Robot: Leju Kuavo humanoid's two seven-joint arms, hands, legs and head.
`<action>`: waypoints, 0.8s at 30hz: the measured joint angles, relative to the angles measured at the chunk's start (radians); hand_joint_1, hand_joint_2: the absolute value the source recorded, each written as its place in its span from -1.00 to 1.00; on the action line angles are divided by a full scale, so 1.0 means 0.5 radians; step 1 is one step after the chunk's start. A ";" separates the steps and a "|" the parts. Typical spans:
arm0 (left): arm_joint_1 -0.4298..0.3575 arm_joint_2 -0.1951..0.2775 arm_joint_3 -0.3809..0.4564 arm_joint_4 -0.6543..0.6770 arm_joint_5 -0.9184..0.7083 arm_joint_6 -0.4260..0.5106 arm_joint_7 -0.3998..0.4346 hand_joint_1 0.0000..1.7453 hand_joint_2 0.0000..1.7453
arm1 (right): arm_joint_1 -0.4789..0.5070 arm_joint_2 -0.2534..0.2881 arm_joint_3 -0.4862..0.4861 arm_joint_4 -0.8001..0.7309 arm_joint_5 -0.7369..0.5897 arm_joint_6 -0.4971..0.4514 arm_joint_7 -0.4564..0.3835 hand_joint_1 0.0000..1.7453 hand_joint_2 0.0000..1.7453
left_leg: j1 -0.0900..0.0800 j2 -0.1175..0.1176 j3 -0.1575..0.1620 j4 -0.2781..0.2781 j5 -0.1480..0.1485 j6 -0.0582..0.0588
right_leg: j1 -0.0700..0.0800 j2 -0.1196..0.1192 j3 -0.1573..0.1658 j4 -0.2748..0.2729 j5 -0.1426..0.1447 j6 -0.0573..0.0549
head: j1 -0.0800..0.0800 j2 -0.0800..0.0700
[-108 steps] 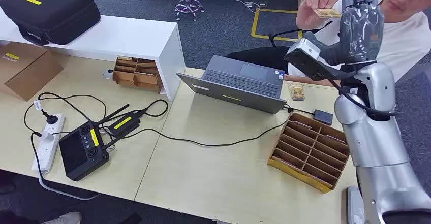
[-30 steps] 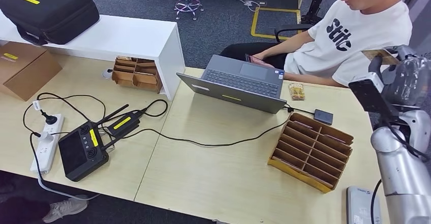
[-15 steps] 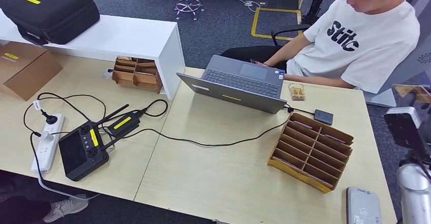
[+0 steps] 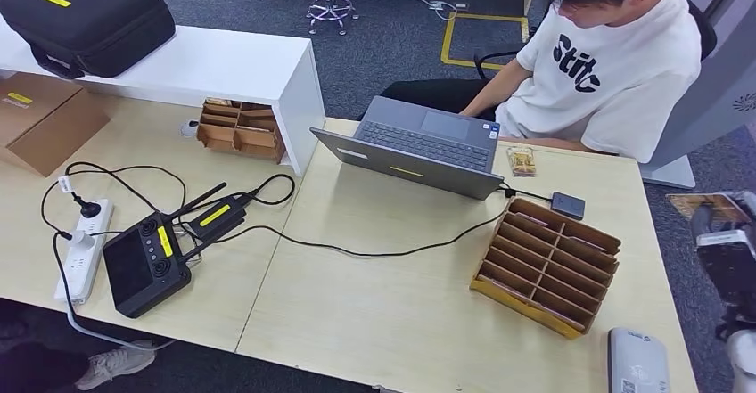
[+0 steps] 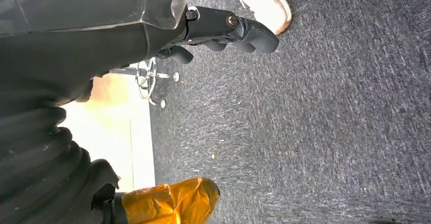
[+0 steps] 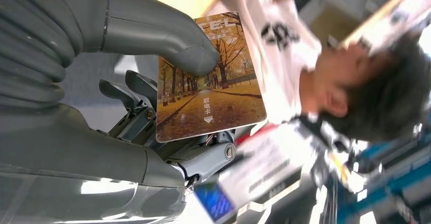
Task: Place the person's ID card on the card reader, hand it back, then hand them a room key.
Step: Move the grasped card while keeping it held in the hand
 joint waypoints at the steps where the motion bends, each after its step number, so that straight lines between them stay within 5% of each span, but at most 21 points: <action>1: 0.000 0.000 0.005 0.000 0.001 0.000 0.000 -1.00 1.00 | 0.013 -0.032 -0.003 0.003 -0.026 0.098 -0.006 1.00 1.00 | 0.000 0.000 0.000 0.000 0.000 0.000 | 0.000 0.000 0.000 0.000 0.000 0.000 | 0.000 0.000; 6: 0.007 0.006 0.030 0.000 0.003 0.000 -0.001 -1.00 1.00 | 0.039 -0.277 0.004 0.083 -0.079 0.500 0.022 1.00 1.00 | -0.001 -0.002 0.000 0.000 0.000 0.000 | -0.001 -0.002 0.000 0.000 0.000 0.000 | 0.000 0.000; 12: 0.009 0.011 0.056 0.000 0.003 0.000 -0.001 -1.00 1.00 | 0.049 -0.548 0.035 0.184 -0.154 0.713 0.048 1.00 1.00 | -0.001 -0.001 0.000 0.001 -0.001 0.000 | -0.002 -0.002 0.000 0.000 0.000 0.000 | 0.000 0.000; 24: 0.009 0.011 0.064 0.000 -0.006 0.001 -0.002 -1.00 1.00 | 0.077 -0.729 0.096 0.239 -0.202 0.765 0.125 1.00 1.00 | -0.001 -0.001 0.000 0.000 -0.001 0.000 | -0.002 -0.002 0.000 0.000 0.000 0.000 | 0.000 0.000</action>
